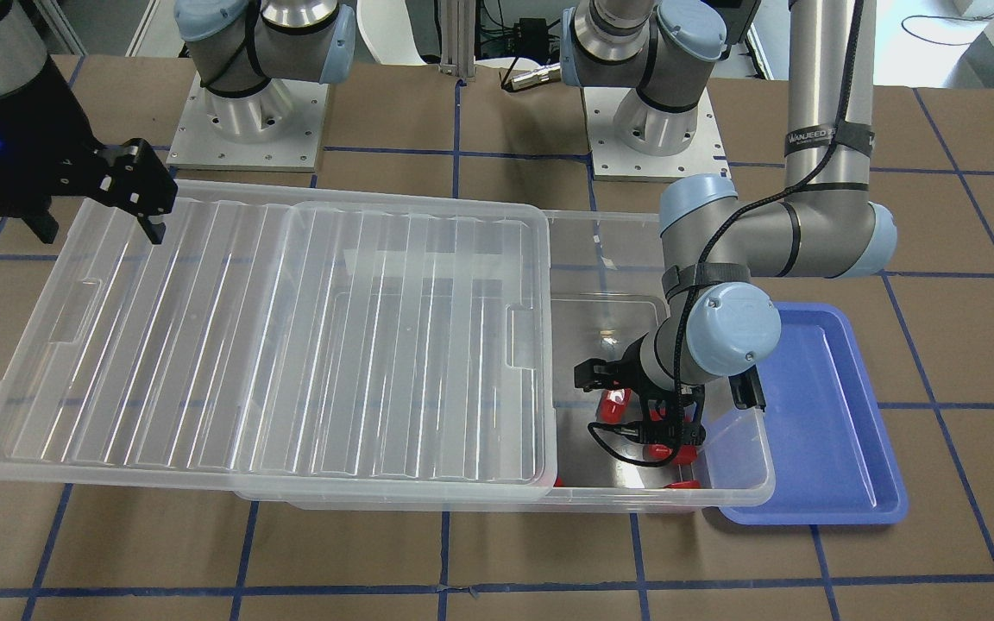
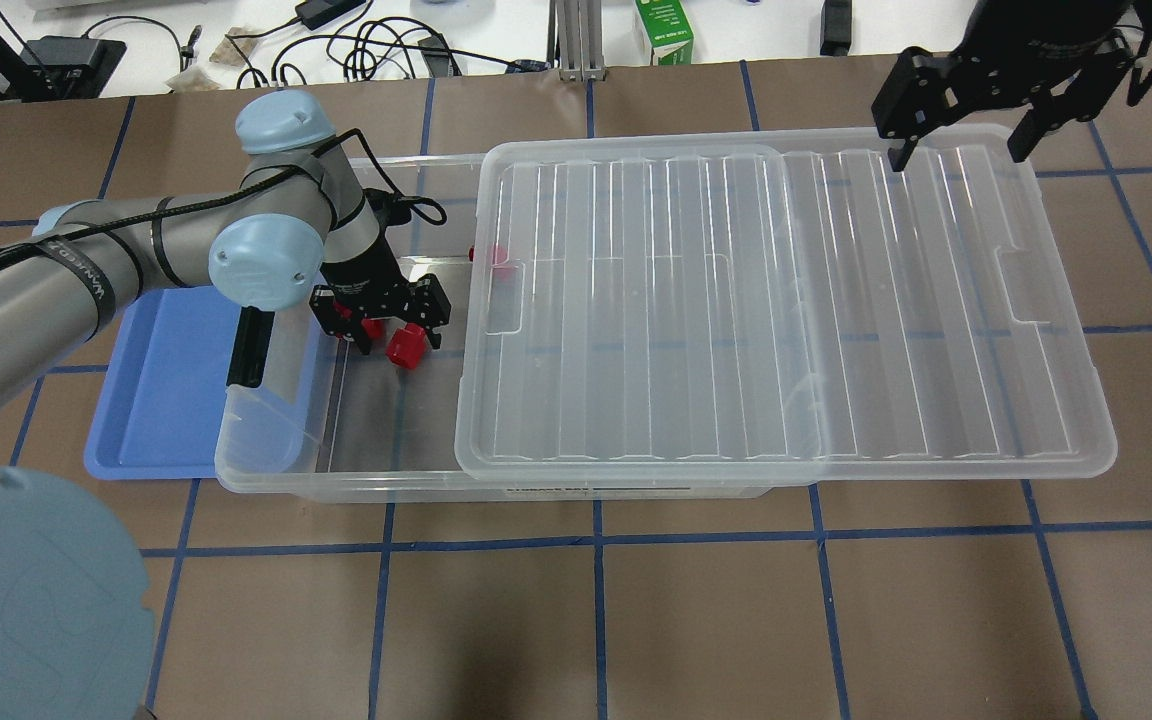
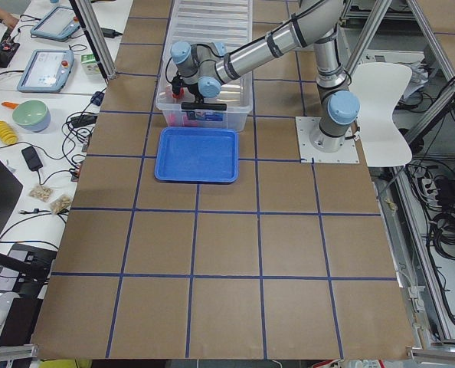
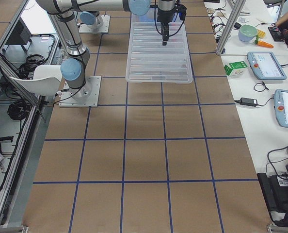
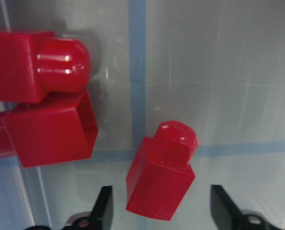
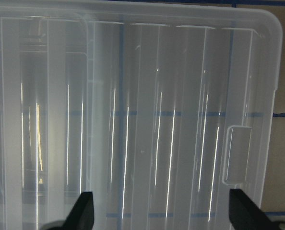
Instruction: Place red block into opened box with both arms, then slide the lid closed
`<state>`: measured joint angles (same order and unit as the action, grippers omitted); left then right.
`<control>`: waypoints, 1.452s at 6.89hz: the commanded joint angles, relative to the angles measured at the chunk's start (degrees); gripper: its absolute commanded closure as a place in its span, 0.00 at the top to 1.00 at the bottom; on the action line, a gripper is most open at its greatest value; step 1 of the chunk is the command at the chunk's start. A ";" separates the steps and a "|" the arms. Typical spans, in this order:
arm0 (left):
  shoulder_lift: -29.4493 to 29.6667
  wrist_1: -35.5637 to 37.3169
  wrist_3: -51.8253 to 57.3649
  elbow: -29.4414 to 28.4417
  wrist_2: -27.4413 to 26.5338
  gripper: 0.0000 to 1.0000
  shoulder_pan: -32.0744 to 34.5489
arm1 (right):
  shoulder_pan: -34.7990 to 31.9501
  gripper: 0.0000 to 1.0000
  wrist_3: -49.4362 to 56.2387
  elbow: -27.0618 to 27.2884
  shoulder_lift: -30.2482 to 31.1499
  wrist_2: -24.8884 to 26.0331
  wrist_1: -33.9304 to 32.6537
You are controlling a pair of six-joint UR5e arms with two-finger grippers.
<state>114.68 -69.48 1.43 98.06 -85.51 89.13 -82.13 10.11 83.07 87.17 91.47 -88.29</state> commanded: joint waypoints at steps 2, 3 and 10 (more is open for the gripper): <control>-6.29 -12.82 0.15 -9.69 -2.19 1.00 -0.10 | 13.09 1.00 16.12 0.77 -0.33 0.03 0.23; -8.74 -16.79 0.67 -13.04 -6.64 1.00 -0.36 | 17.22 1.00 20.26 2.00 -0.77 0.11 -0.47; -24.15 -27.99 -0.29 -11.67 -3.80 1.00 0.34 | 21.83 1.00 24.61 19.67 -5.25 -0.85 -22.89</control>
<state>91.28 -97.33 0.85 85.60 -90.53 89.40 -60.23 35.18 102.23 81.92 90.84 -110.75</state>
